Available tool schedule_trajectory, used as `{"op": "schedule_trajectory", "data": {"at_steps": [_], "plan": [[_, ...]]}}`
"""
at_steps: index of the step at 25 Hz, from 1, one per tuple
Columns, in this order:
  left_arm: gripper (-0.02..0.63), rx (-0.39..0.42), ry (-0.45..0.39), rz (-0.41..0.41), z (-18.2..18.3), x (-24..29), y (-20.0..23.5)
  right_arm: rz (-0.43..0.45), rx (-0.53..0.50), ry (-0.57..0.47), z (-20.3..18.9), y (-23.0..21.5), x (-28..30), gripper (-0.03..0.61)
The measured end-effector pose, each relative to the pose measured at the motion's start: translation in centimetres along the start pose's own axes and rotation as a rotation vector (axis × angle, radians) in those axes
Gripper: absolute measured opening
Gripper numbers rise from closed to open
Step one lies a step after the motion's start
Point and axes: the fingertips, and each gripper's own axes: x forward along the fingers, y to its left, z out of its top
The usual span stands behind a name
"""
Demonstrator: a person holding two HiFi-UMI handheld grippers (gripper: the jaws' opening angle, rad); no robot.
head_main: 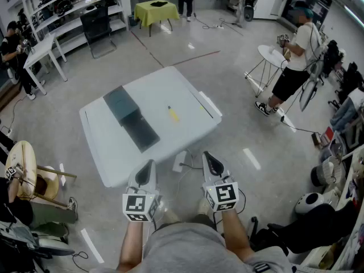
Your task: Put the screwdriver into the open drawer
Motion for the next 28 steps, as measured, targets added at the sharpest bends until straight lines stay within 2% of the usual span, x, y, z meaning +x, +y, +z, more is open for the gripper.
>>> {"op": "schedule_trajectory", "data": {"at_steps": [17,24,28], "plan": [[0.012,0.018,-0.024,-0.019,1.3,1.3,0.3,0.006,0.012,0.005,0.6,0.0,1.7,0.004],[0.012,0.006,-0.026,0.036,1.4,4.0,2.2,0.048,-0.008,-0.002,1.0,-1.0,6.0,0.003],[0.012,0.005,-0.031,0.065,1.7,7.3,3.4,0.077,-0.014,-0.002,1.1,-2.7,9.7,0.003]]}}
